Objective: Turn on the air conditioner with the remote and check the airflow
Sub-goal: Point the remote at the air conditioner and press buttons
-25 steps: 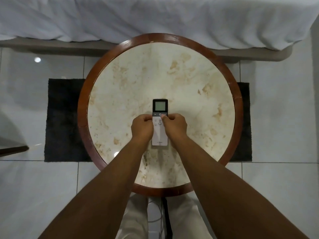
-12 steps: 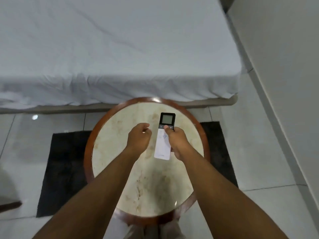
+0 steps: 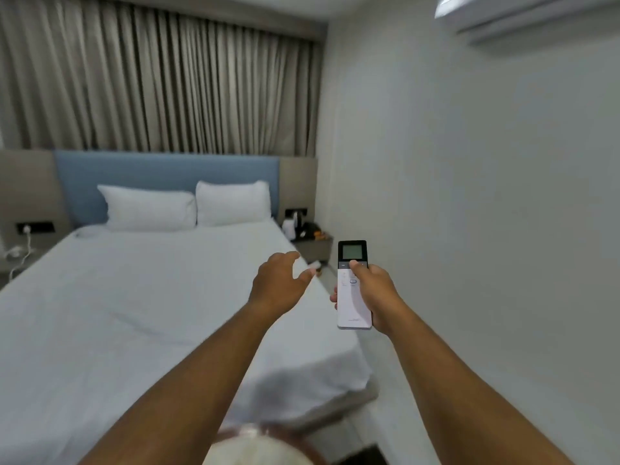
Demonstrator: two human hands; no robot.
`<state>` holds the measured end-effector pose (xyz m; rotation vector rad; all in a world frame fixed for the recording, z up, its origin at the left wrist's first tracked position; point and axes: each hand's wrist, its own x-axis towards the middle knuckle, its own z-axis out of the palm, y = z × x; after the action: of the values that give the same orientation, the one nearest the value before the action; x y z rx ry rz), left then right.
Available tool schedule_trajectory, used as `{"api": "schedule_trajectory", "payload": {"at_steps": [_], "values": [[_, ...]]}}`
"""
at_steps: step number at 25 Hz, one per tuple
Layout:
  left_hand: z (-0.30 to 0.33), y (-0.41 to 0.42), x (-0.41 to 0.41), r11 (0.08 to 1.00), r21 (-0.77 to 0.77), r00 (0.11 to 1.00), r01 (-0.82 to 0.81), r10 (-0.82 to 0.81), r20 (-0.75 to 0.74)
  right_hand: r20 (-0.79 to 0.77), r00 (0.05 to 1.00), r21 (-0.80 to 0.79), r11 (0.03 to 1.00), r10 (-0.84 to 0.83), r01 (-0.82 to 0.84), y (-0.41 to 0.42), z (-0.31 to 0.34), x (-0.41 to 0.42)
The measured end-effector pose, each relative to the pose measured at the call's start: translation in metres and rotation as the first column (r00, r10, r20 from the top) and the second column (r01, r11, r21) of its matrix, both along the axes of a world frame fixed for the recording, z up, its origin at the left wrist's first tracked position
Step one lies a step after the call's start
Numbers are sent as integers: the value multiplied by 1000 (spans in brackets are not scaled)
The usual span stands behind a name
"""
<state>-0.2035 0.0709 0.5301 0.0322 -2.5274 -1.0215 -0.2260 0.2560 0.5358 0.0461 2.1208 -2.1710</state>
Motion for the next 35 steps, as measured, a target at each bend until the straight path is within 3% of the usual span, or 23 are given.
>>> {"api": "schedule_trajectory", "payload": {"at_steps": [6, 13, 16, 21, 35], "values": [[175, 77, 0, 949, -315, 910, -8, -124, -396, -347, 926, -64, 989, -145, 131, 100, 170, 38], [271, 157, 17, 855, -489, 767, -172, -196, -611, -554, 770, -105, 944, -317, 314, 176, 270, 100], [293, 189, 26, 865, -480, 722, -150, -236, -651, -595, 708, -132, 915, -380, 380, 204, 292, 123], [300, 216, 35, 884, -458, 721, -93, -258, -643, -620, 662, -168, 895, -421, 412, 226, 303, 147], [308, 214, 24, 883, -459, 696, -98, -269, -666, -667, 646, -109, 906, -371, 409, 224, 323, 142]]}}
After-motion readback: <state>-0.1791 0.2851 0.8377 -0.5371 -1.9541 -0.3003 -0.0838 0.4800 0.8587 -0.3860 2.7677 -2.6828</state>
